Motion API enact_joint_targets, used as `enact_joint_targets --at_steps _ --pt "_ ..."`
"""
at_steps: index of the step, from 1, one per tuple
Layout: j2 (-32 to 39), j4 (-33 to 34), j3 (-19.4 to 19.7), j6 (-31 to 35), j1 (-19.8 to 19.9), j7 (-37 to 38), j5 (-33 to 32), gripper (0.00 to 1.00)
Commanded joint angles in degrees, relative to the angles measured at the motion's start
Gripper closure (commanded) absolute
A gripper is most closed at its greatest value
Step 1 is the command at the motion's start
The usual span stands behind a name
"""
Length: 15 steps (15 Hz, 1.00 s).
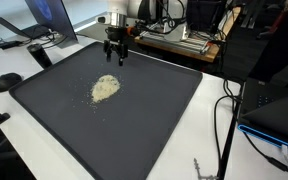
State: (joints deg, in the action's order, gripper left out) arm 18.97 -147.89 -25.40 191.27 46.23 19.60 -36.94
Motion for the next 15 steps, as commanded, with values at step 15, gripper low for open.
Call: enact_joint_targets --at_steps 15 --pt "16.44 19.89 -35.25 -35.98 37.61 -31.75 24.62 0.00"
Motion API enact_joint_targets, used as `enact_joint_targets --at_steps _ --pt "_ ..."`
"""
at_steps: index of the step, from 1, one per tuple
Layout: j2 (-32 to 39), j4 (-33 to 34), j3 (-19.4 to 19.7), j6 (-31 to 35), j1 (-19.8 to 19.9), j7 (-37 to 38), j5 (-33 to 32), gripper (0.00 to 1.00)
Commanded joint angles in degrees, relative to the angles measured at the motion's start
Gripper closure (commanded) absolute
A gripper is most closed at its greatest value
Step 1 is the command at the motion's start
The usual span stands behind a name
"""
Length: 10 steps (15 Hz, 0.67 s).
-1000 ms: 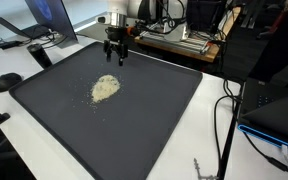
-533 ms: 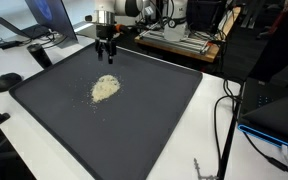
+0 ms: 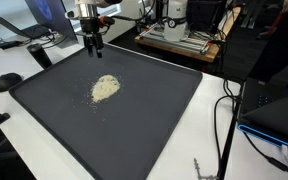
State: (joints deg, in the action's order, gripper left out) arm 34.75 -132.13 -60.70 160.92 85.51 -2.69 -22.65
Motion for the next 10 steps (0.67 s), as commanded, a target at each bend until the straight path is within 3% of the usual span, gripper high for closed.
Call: enact_joint_targets --at_steps 1,5,10 --pt "0.25 5.73 1.03 -7.25 -3.00 -11.73 13.23 0.00" --pt "0.00 12.49 6.19 -14.08 -9.81 -17.70 20.89 0.00" --pt "1.69 21.13 16.23 -21.54 -20.86 -24.19 26.80 0.00"
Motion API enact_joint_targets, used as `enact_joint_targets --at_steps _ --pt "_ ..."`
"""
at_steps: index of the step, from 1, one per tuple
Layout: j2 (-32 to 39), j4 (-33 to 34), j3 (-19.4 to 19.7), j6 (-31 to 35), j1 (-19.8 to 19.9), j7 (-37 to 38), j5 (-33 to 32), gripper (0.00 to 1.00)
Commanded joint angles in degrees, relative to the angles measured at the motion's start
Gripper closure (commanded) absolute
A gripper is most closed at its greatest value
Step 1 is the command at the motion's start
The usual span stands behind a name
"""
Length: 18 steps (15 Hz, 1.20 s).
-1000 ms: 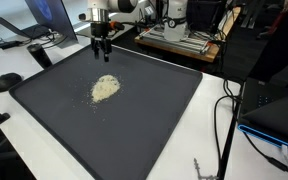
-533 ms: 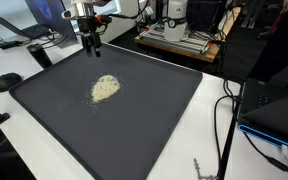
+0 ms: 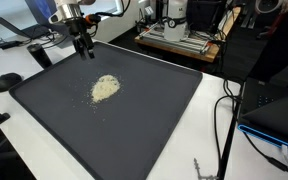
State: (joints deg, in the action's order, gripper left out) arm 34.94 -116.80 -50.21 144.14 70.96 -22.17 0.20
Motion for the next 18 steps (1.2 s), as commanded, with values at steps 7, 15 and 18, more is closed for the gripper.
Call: enact_joint_targets --at_steps 7,15,18 --pt "5.21 19.78 20.88 -18.01 -23.30 -15.97 8.83 0.00" --pt "11.73 37.35 35.66 -35.01 -39.70 -24.31 12.73 0.00" --pt "14.00 43.38 39.50 -39.92 -44.65 -25.86 11.52 0.00"
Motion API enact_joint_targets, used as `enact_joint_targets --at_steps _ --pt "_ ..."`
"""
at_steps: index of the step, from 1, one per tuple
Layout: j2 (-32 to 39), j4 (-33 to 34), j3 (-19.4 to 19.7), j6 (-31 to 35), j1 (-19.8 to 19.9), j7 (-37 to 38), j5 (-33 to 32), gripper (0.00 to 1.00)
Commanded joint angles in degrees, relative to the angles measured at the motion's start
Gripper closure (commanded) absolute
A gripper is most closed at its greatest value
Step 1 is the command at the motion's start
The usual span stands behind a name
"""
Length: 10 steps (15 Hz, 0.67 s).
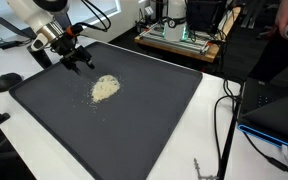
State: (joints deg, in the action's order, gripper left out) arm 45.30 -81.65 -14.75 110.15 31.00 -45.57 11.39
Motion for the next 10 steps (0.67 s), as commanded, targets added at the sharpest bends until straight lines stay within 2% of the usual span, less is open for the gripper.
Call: enact_joint_targets --at_steps 1,6,10 --pt "4.33 10.24 5.11 -7.29 -6.29 -2.75 -0.35 0.00" --pt "7.73 19.13 8.46 -13.98 -12.43 -6.55 -4.51 0.00" --pt "10.18 24.17 9.61 -16.28 -16.20 -11.65 -9.01 0.00"
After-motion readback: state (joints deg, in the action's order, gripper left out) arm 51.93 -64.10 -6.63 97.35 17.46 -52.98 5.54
